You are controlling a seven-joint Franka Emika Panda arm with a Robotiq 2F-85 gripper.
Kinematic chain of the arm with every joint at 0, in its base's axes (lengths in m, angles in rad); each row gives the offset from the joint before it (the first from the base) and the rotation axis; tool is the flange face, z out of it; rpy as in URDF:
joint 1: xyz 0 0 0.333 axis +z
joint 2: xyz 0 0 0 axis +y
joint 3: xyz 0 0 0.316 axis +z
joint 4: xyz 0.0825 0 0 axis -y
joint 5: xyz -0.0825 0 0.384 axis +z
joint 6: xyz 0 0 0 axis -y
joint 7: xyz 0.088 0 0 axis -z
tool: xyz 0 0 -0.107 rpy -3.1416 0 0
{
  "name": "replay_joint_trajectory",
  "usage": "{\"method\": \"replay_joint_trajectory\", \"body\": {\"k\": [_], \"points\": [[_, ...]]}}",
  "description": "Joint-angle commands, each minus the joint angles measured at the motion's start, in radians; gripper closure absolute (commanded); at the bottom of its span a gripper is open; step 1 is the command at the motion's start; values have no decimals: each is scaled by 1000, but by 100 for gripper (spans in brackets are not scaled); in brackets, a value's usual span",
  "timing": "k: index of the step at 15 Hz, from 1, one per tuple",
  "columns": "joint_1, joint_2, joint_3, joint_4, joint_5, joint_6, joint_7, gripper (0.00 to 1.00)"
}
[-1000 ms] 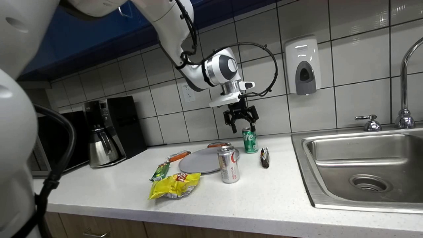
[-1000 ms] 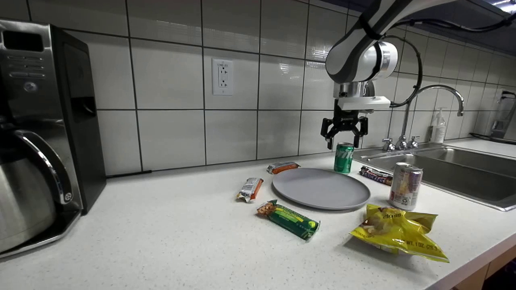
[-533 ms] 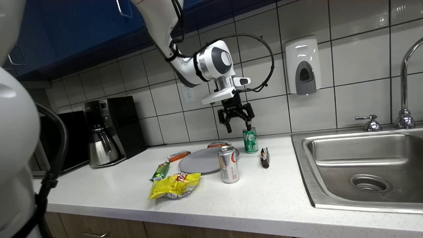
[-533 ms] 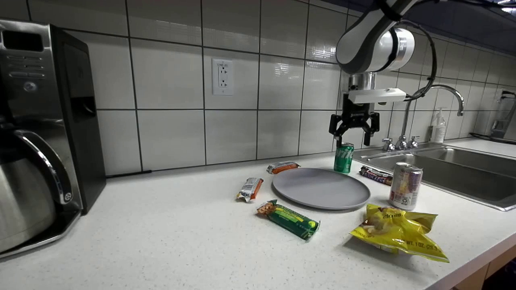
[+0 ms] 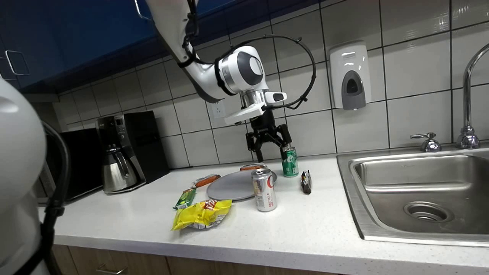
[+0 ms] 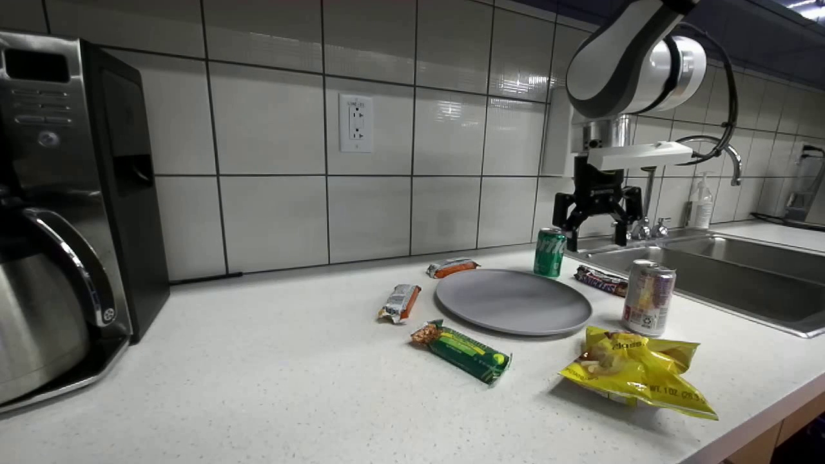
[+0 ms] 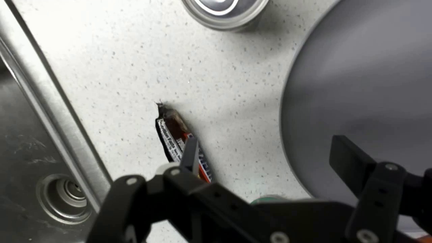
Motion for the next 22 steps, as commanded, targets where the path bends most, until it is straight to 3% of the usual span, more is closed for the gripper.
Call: {"method": "replay_joint_trajectory", "body": {"k": [1, 14, 22], "points": [[-10, -7, 10, -8, -4, -2, 2, 0], [-15, -7, 7, -12, -7, 8, -8, 0], [-65, 47, 6, 37, 22, 59, -120, 0]]}}
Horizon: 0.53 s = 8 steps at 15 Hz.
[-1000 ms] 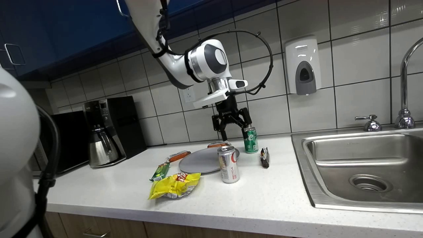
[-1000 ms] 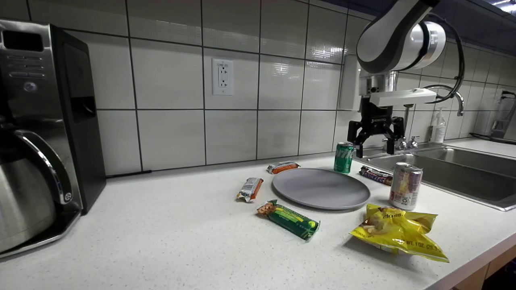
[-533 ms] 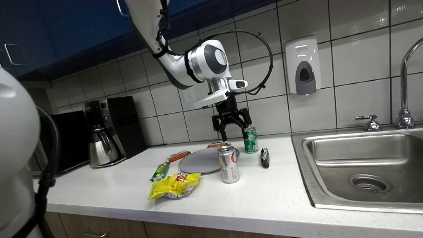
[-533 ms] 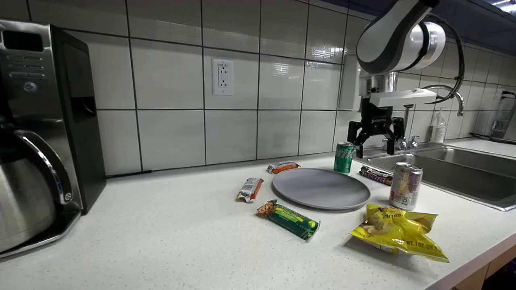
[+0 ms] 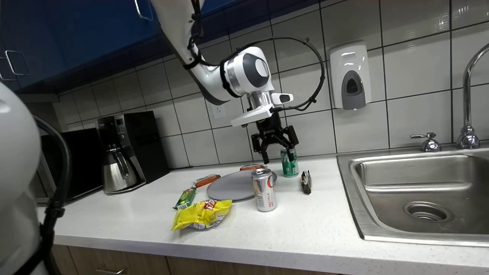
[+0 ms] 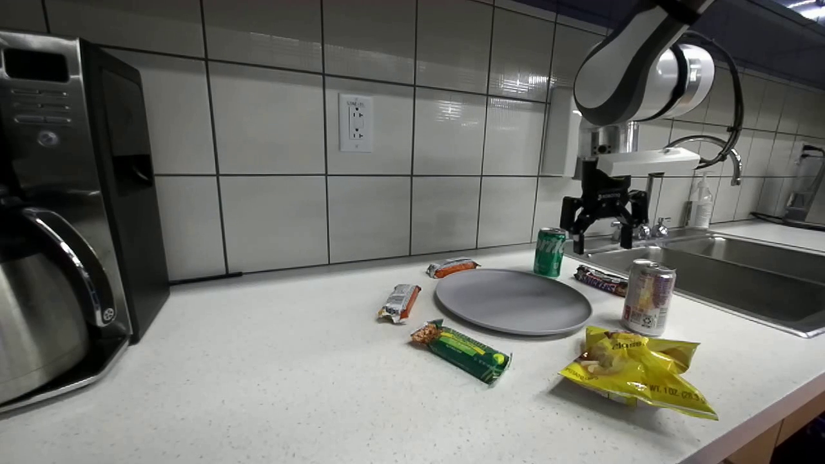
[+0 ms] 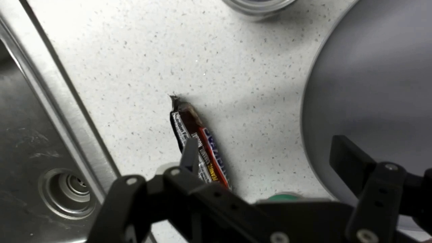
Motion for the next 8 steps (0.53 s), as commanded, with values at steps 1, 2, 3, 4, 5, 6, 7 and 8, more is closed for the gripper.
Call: {"method": "replay_joint_trajectory", "body": {"k": [1, 2, 3, 4, 5, 6, 7, 8], "points": [[-43, 39, 11, 46, 32, 28, -99, 0], [-53, 51, 14, 56, 43, 36, -127, 0], [-63, 61, 17, 65, 55, 42, -156, 0], [-75, 75, 20, 77, 68, 49, -187, 0], [-86, 88, 24, 88, 86, 51, -220, 0], [-99, 102, 28, 99, 103, 56, -255, 0], [-109, 118, 29, 112, 113, 59, -283, 0], [-118, 132, 31, 123, 122, 60, -307, 0]]}}
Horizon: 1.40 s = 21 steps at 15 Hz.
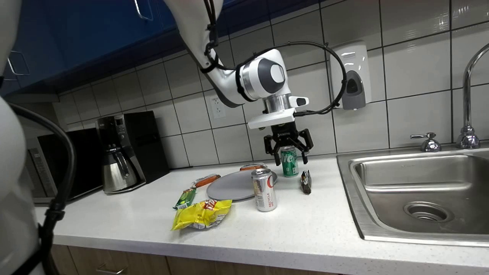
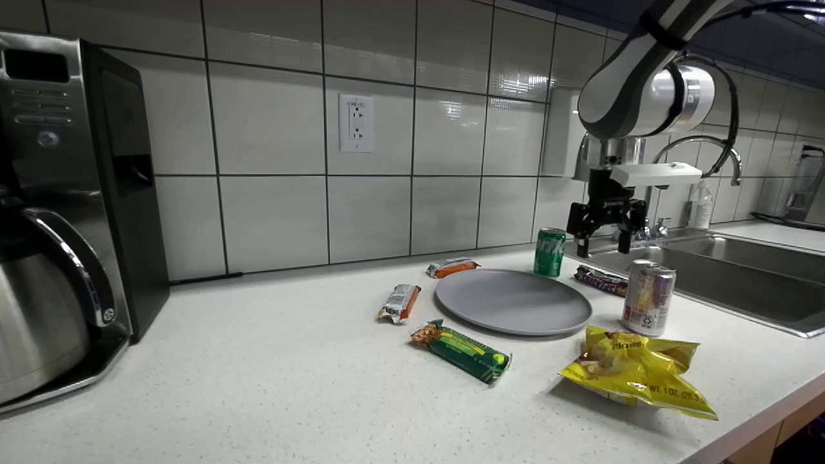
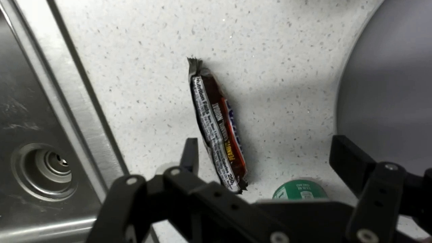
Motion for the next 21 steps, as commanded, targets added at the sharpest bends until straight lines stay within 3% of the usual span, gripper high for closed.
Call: {"method": "replay_joint_trajectory", "body": {"k": [1, 9, 21], "points": [[-55, 62, 26, 67, 42, 4, -112, 0], [-86, 149, 33, 124, 45, 4, -177, 0], [-89, 200, 33, 172, 41, 11, -161, 0]]}}
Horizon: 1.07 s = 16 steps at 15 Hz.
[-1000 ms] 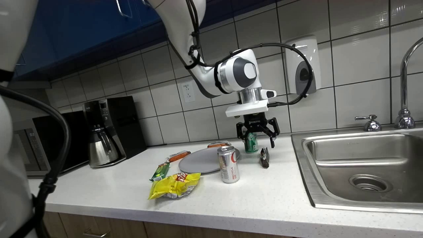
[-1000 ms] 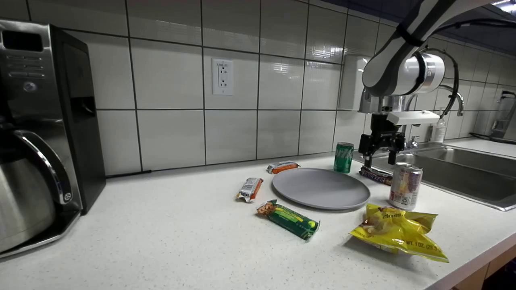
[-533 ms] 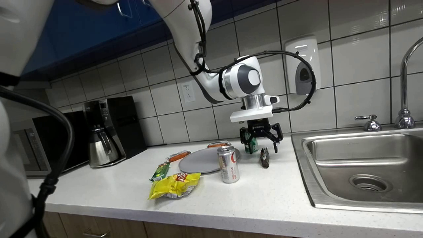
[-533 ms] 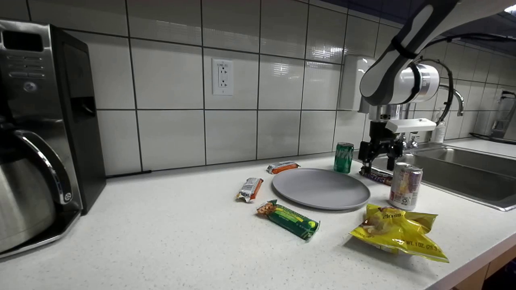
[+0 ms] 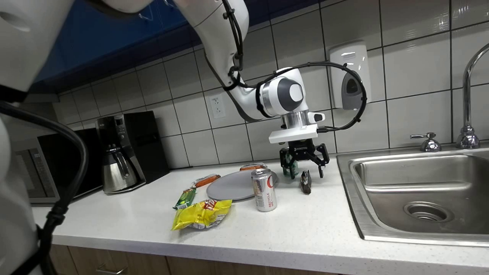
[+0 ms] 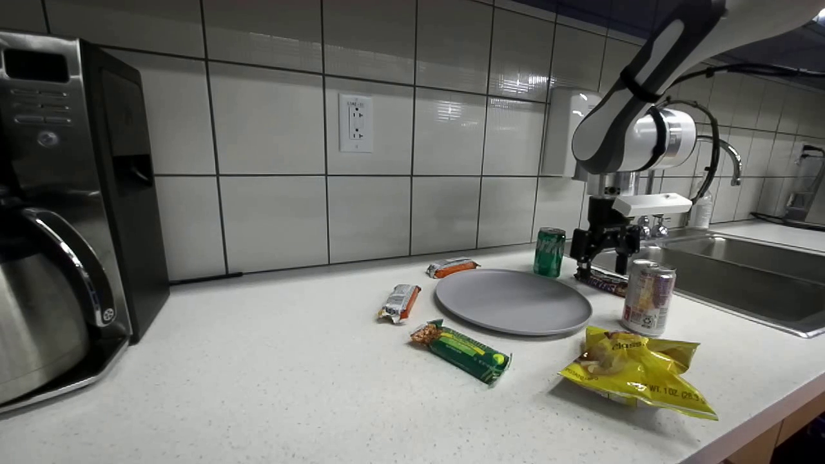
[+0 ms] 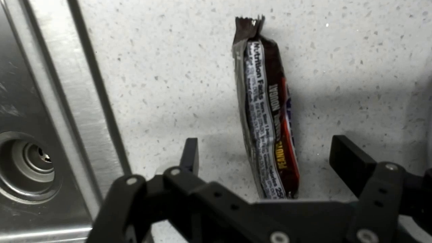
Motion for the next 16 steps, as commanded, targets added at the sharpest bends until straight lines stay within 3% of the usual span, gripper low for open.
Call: {"method": "replay_joint_trajectory", "body": {"k": [1, 2, 11, 16], "points": [[-29, 11, 27, 26, 9, -5, -18, 25], [-28, 13, 26, 27, 8, -4, -15, 26], [-27, 11, 24, 26, 5, -4, -14, 95], [-36, -35, 36, 3, 26, -18, -26, 96]]}}
